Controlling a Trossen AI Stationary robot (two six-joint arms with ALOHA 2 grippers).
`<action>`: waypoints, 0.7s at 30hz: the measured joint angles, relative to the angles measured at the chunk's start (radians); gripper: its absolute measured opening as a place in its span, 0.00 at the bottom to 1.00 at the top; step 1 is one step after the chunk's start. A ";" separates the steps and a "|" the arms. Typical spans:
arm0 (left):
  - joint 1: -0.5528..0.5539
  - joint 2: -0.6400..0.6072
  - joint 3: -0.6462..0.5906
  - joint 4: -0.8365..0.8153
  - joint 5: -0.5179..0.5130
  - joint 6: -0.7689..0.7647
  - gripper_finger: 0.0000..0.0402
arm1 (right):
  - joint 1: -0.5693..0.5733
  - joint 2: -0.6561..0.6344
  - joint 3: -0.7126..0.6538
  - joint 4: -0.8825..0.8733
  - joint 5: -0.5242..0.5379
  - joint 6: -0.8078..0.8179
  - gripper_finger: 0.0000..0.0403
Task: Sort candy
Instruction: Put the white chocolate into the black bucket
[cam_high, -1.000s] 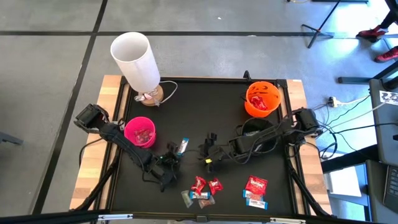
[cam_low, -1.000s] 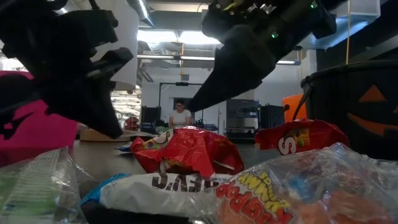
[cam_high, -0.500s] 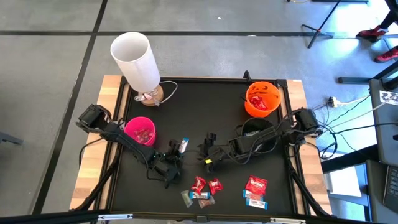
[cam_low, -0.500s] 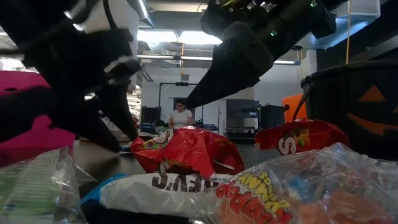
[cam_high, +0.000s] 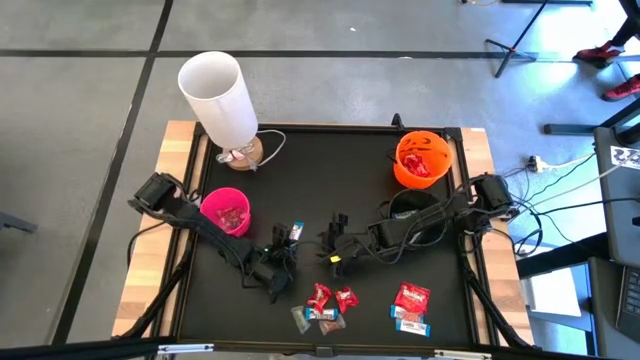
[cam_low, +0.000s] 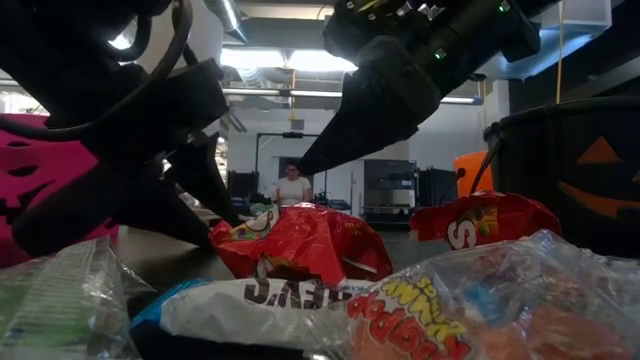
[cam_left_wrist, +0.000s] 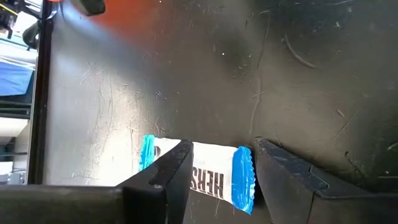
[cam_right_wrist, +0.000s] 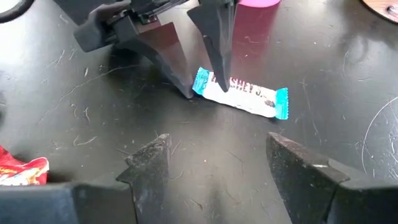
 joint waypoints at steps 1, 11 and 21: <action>0.000 0.006 0.000 -0.001 0.000 -0.001 0.41 | 0.000 0.000 0.000 0.000 0.000 0.003 0.64; 0.004 0.025 0.003 -0.016 0.042 -0.009 0.25 | 0.000 0.000 0.000 0.000 0.000 0.009 0.64; 0.019 0.025 0.003 -0.025 0.074 -0.032 0.02 | 0.000 -0.001 0.000 0.000 0.000 0.010 0.64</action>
